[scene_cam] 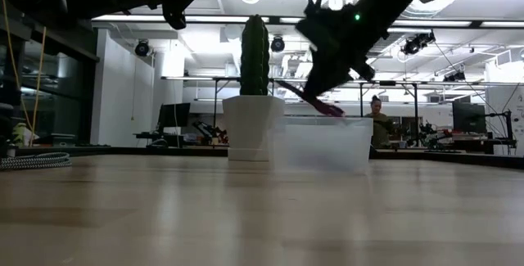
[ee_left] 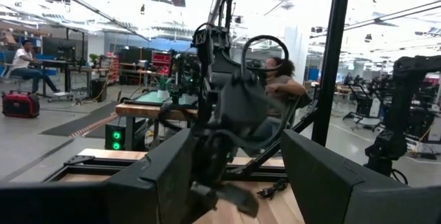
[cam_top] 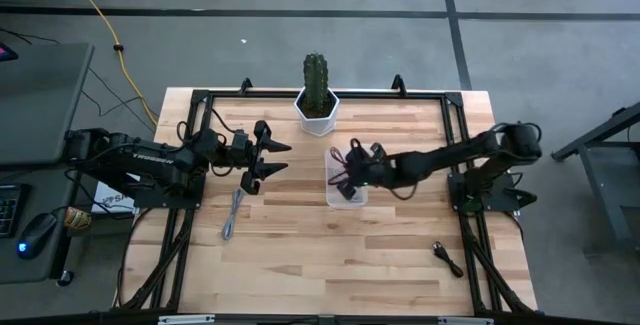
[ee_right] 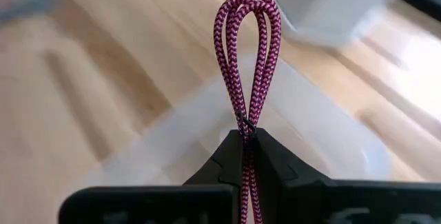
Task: Pick and place USB-C Cables
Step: Put the black pink charger cable into the transparent bin, then put the white black charger cable into the transparent bin
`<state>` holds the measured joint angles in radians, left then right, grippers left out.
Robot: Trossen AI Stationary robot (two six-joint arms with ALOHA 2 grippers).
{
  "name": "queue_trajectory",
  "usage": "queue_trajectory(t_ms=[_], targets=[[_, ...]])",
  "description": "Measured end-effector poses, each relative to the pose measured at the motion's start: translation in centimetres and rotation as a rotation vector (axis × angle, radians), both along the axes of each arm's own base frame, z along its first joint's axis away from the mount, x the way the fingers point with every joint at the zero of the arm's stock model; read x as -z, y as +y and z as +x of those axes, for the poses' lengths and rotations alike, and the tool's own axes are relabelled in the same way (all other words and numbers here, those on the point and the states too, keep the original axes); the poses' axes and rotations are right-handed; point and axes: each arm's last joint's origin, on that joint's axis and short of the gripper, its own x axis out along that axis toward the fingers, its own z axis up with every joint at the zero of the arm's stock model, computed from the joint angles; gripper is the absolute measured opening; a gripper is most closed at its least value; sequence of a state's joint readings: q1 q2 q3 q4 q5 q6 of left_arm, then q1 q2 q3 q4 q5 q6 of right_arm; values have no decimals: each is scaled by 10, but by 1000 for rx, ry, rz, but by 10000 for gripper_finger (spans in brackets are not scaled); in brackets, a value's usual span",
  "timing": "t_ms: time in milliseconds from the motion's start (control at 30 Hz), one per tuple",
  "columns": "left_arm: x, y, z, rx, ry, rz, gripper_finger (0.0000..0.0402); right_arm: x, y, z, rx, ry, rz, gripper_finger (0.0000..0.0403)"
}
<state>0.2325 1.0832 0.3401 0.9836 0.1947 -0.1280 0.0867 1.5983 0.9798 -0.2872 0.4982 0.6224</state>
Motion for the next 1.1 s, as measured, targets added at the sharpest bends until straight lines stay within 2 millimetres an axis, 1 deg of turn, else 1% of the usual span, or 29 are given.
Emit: queue_trajectory(t_ms=[100, 233, 367, 567, 867, 1100], targets=[[0, 0, 0, 0, 0, 0, 202, 7, -1, 5, 37, 44, 28, 1], [0, 0, 0, 0, 0, 0, 202, 17, 0, 10, 11, 69, 73, 1], [0, 0, 0, 0, 0, 0, 202, 26, -4, 12, 14, 101, 99, 1], [0, 0, 0, 1, 0, 0, 202, 31, -6, 14, 12, 114, 110, 3], [0, 0, 0, 1, 0, 0, 202, 32, -6, 14, 14, 119, 109, 58], [0, 0, 0, 1, 0, 0, 202, 32, -6, 14, 1, 129, 78, 80]])
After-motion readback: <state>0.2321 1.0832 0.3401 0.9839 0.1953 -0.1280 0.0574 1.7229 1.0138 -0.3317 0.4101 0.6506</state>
